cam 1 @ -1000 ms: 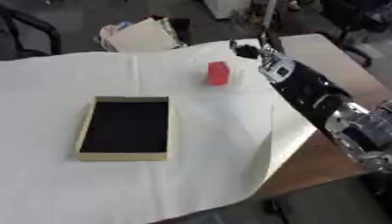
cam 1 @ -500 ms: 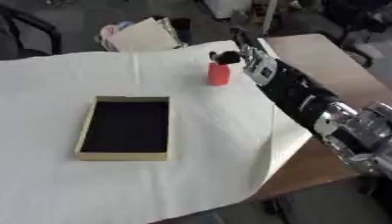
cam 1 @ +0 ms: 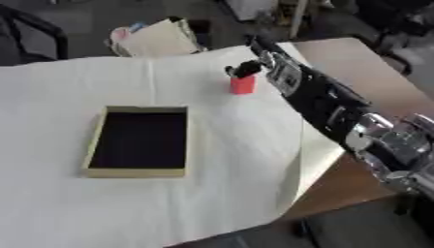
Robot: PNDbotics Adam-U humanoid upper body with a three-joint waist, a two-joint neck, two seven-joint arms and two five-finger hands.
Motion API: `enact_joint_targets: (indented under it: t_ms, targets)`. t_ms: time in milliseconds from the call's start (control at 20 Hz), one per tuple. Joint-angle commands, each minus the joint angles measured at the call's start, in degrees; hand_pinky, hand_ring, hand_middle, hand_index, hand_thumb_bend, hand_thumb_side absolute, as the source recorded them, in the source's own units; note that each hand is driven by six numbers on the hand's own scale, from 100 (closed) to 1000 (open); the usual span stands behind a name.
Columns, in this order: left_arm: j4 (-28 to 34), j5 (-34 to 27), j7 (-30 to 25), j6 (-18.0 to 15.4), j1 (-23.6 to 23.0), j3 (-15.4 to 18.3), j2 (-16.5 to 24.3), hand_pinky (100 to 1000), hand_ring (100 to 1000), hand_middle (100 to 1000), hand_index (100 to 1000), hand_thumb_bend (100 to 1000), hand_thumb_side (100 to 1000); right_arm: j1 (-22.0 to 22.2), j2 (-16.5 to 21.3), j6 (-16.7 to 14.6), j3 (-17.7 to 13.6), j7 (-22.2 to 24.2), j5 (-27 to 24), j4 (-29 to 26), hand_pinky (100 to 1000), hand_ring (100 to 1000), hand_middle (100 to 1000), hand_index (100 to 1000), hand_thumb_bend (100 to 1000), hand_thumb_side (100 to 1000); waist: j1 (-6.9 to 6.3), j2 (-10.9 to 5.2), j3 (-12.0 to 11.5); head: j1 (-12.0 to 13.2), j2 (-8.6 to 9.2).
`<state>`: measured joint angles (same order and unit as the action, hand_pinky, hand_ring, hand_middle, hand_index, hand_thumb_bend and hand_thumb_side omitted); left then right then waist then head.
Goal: Pick up objects on the table and place them in the box.
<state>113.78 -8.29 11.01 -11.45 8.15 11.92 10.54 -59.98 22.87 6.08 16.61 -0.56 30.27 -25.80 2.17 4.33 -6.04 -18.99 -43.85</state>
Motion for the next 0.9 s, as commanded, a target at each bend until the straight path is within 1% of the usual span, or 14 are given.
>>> enact_joint_targets:
  t_ms: [50,450,750,900]
  targets:
    - [0.8,0.2,0.0,-0.1,0.6,0.3,1.1,804,556,613,807,240,457,-1.1,0.8,-0.2,-1.3,2.5,2.8,0.6,836,900,903,1000,388,306,-0.16,-0.59,0.1,0.0,-0.27]
    - [0.8,0.3,0.1,0.0,0.6,0.3,0.9,804,555,613,807,239,457,-0.9,0.9,-0.4,-5.3,9.1,9.4,1.5,841,900,899,997,380,288,-0.11,-0.44,0.3,0.2,-0.27]
    - [0.8,0.3,0.1,-0.1,0.7,0.4,0.8,805,554,612,807,239,458,-1.0,1.1,-0.3,-8.2,14.4,14.7,-0.2,842,898,894,993,376,277,-0.14,-0.14,0.2,0.1,-0.27]
    - [0.8,0.3,0.1,-0.1,0.7,0.4,0.8,805,554,612,807,239,458,-1.1,1.3,0.1,-9.7,17.1,17.4,-1.4,847,903,924,993,372,268,-0.15,0.04,0.0,0.2,-0.27]
